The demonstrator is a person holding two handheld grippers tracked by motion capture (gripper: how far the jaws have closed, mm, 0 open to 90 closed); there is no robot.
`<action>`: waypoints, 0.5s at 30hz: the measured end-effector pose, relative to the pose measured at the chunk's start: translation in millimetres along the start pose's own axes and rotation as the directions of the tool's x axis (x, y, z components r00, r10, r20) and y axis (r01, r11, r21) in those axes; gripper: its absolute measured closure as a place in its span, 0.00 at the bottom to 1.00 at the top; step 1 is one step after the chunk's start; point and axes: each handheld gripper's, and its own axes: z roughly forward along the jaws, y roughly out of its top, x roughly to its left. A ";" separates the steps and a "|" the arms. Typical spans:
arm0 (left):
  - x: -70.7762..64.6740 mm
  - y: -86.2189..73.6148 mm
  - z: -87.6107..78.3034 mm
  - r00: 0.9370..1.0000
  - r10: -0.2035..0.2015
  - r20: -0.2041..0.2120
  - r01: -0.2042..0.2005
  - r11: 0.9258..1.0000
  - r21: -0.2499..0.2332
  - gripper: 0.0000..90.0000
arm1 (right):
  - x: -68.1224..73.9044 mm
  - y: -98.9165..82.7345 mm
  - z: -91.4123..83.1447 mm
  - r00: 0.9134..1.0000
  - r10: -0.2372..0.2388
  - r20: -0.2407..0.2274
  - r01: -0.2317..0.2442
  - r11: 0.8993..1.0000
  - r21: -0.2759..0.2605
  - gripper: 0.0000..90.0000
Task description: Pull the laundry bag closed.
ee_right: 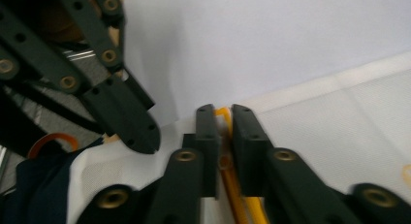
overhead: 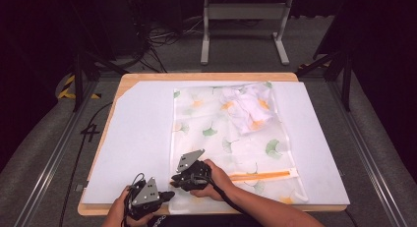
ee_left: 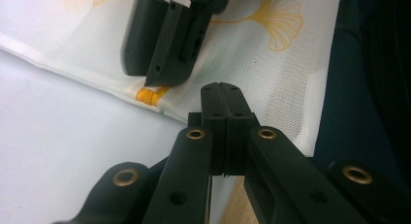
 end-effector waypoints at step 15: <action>0.4 0.0 0.1 1.000 -0.001 0.002 0.001 1.000 -0.001 1.00 | -5.5 -1.0 -5.7 0.999 0.010 -0.043 -0.010 1.000 0.002 0.95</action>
